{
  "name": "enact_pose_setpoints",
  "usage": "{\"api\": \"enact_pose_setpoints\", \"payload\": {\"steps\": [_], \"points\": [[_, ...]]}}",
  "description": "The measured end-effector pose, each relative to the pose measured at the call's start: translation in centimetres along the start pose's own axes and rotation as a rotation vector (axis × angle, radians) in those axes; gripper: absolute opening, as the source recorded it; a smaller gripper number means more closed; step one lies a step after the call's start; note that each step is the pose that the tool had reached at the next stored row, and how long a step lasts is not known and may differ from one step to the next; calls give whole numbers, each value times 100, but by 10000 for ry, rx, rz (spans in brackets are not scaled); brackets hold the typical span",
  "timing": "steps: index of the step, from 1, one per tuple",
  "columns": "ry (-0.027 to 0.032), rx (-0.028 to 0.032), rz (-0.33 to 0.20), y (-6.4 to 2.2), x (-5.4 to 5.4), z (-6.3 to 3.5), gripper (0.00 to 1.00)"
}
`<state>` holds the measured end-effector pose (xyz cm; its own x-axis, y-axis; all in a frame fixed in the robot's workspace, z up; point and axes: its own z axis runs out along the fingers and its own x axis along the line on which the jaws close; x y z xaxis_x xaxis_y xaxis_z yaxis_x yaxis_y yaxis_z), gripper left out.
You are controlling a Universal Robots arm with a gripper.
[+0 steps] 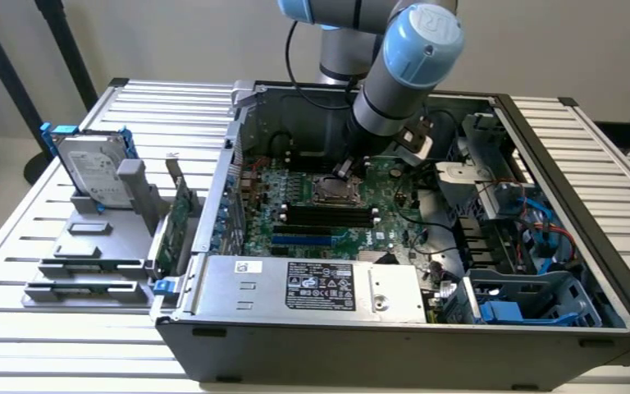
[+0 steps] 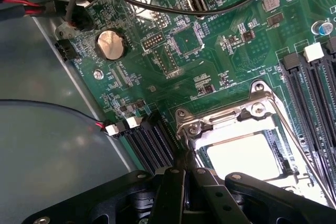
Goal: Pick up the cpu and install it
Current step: 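Install the first cpu locking lever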
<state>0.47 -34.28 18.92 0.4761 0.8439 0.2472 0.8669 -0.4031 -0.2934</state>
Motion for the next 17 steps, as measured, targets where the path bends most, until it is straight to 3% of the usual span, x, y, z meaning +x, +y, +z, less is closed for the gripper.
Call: {"api": "enact_pose_setpoints", "payload": {"steps": [17], "points": [[46,1,51,14,-23,-11,11]]}}
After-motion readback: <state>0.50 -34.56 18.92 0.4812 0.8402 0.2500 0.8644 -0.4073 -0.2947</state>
